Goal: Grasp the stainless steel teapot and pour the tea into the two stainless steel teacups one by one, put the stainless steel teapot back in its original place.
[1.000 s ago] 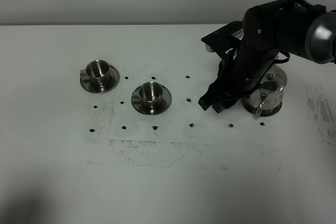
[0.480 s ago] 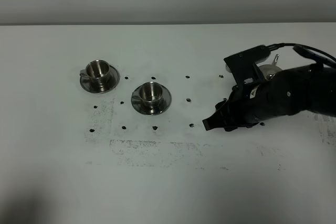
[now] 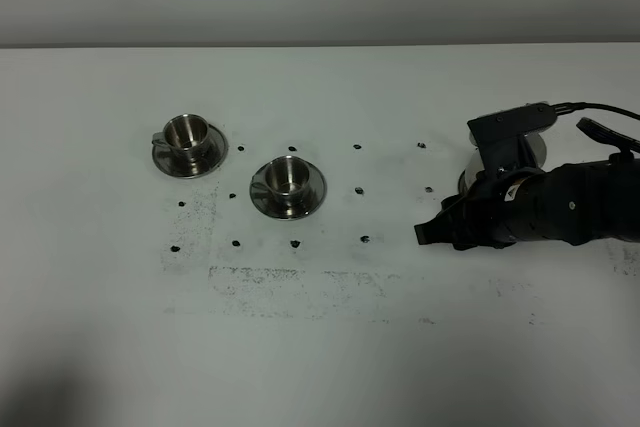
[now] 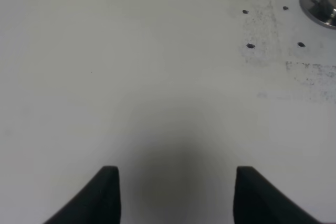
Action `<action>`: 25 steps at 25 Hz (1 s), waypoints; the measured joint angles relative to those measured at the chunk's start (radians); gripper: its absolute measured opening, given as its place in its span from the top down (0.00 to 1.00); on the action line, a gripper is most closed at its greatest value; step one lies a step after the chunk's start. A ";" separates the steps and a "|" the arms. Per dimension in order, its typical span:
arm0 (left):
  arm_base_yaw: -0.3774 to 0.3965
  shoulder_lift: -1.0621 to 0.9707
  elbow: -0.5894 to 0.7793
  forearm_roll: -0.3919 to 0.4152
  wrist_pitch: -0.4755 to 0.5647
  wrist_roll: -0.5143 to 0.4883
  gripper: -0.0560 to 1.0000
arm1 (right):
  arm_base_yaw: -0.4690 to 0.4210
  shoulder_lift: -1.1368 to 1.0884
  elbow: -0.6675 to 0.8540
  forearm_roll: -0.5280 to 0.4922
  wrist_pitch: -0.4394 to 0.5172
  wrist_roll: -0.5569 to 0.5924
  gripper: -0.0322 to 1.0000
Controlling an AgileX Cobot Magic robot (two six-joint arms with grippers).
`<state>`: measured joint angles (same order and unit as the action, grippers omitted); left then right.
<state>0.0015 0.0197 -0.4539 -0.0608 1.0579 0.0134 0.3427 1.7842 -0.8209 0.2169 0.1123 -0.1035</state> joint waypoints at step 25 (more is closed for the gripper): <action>0.000 0.000 0.000 0.000 0.000 0.000 0.50 | -0.093 0.000 0.000 -0.357 0.121 0.282 0.57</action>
<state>0.0015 0.0197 -0.4539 -0.0608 1.0579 0.0135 0.2496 1.7842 -0.8209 -0.1404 0.2332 0.1781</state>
